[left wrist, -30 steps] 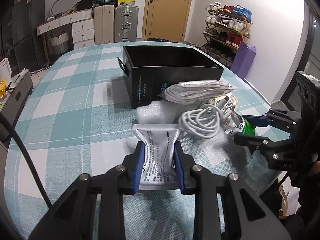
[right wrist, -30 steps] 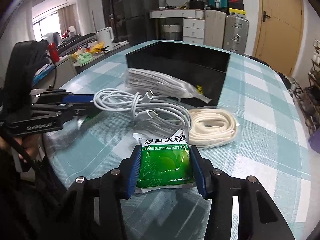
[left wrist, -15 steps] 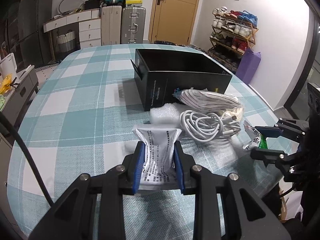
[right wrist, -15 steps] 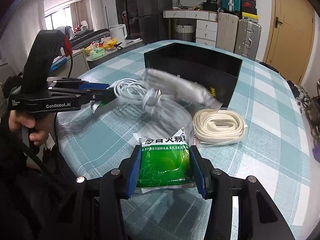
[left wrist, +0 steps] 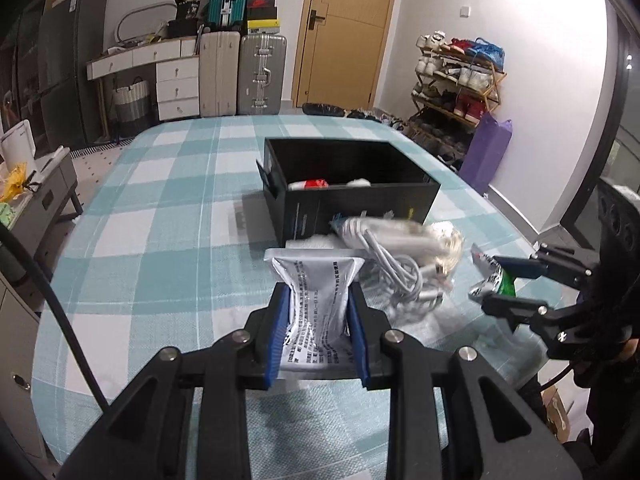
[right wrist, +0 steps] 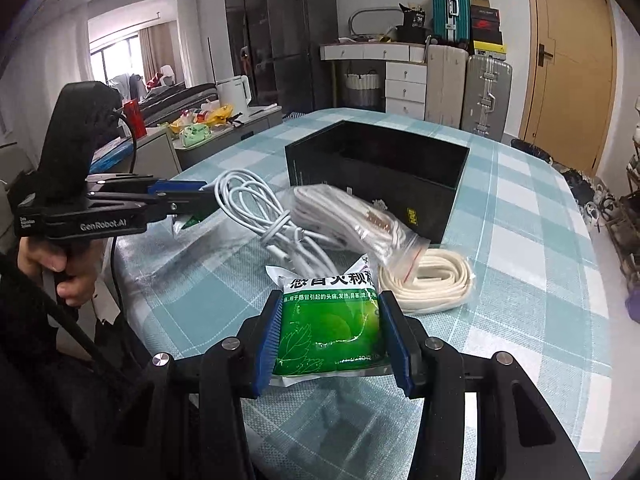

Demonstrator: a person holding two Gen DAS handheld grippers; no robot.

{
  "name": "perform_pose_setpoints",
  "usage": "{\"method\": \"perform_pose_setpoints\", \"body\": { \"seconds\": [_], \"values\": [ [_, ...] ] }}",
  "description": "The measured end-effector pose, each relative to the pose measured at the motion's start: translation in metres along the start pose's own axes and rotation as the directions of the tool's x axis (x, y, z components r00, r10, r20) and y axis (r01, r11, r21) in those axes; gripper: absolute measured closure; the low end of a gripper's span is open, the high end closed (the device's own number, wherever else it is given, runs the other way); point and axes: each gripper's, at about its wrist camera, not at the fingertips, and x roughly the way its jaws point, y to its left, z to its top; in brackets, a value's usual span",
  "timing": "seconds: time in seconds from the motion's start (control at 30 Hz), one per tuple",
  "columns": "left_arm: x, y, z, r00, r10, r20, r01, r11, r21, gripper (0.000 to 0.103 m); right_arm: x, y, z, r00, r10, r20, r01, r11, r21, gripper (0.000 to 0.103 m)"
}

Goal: Organize soft objects
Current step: 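Lift and carry the white sachet with the left tool while the right carries the green packet toward the box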

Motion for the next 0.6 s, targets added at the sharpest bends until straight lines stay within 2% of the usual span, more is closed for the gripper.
{"method": "perform_pose_setpoints", "body": {
  "seconds": [0.37,0.6],
  "values": [
    [0.005,-0.023,0.026,0.999,-0.034,0.03,0.032,0.997,0.069,0.076,-0.01,-0.006,0.004,0.999,-0.025,0.025,0.024,1.0,0.016,0.056],
    [0.005,-0.018,0.043,0.999,-0.02,0.049,0.017,0.998,0.061,0.076,-0.017,-0.014,0.012,0.998,-0.05,0.044,0.049,0.999,0.024,0.056]
  ]
}}
